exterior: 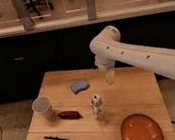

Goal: Place the white sponge in the ceramic bowl

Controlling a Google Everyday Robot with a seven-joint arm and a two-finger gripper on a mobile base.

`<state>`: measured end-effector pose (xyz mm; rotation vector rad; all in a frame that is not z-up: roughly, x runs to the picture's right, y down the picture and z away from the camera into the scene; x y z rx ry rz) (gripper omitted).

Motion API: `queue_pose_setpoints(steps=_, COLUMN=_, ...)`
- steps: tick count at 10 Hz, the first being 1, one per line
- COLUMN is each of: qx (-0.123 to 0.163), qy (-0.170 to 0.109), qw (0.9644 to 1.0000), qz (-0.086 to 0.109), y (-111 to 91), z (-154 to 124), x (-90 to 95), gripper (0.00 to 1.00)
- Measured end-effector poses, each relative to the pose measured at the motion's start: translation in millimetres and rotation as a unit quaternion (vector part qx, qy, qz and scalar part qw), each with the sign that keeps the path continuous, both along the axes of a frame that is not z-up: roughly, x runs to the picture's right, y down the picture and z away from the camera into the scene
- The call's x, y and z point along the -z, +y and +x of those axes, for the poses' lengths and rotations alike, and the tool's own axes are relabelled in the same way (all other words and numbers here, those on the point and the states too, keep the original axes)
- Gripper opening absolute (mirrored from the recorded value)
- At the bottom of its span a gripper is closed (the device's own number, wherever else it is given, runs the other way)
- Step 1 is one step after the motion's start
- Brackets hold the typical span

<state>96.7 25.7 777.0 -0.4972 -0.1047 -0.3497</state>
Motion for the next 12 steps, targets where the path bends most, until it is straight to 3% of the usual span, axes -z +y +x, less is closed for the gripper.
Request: queue_pose_setpoints(steps=12, qx=0.053, qy=-0.064, qw=0.9965, qz=-0.005, y=13, z=-83, x=-65.3, gripper=0.8)
